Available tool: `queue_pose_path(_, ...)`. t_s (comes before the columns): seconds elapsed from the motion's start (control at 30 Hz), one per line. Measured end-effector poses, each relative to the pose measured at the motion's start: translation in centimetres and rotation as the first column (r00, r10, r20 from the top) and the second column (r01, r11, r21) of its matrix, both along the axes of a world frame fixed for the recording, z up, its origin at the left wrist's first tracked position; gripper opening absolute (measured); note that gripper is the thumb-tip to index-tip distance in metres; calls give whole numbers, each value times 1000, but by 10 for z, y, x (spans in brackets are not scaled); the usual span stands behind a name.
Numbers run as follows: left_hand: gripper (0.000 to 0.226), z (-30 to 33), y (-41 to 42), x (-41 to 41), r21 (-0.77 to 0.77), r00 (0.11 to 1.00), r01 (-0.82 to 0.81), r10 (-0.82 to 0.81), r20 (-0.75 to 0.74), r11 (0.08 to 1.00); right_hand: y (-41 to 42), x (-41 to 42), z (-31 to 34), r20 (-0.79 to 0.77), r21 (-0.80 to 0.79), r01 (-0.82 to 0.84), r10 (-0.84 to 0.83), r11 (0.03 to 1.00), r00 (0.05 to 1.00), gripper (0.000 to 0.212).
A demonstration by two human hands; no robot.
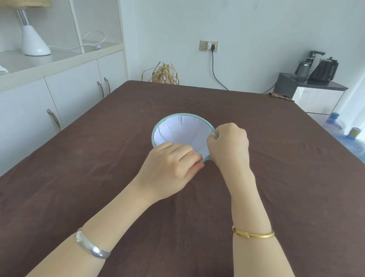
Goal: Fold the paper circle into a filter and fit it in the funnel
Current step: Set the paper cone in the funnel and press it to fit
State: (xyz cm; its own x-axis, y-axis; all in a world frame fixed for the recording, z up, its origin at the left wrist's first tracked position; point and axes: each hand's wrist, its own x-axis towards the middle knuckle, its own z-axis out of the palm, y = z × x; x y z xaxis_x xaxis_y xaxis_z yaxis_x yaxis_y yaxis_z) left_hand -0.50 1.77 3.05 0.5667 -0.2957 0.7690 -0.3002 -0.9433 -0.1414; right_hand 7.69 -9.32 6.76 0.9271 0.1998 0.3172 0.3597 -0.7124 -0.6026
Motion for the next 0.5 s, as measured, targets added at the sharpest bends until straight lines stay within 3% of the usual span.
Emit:
queue_pose_path(0.33,37,14,-11,-6,-26,978,-60,54,-203,998,1,1,-2,1,-7,-10,10,1000,1000,40)
queue_pose_path(0.5,42,13,-16,-6,8,925,-210,201,-321,978,1,0,-2,5,3,-24,24,1000,1000,40)
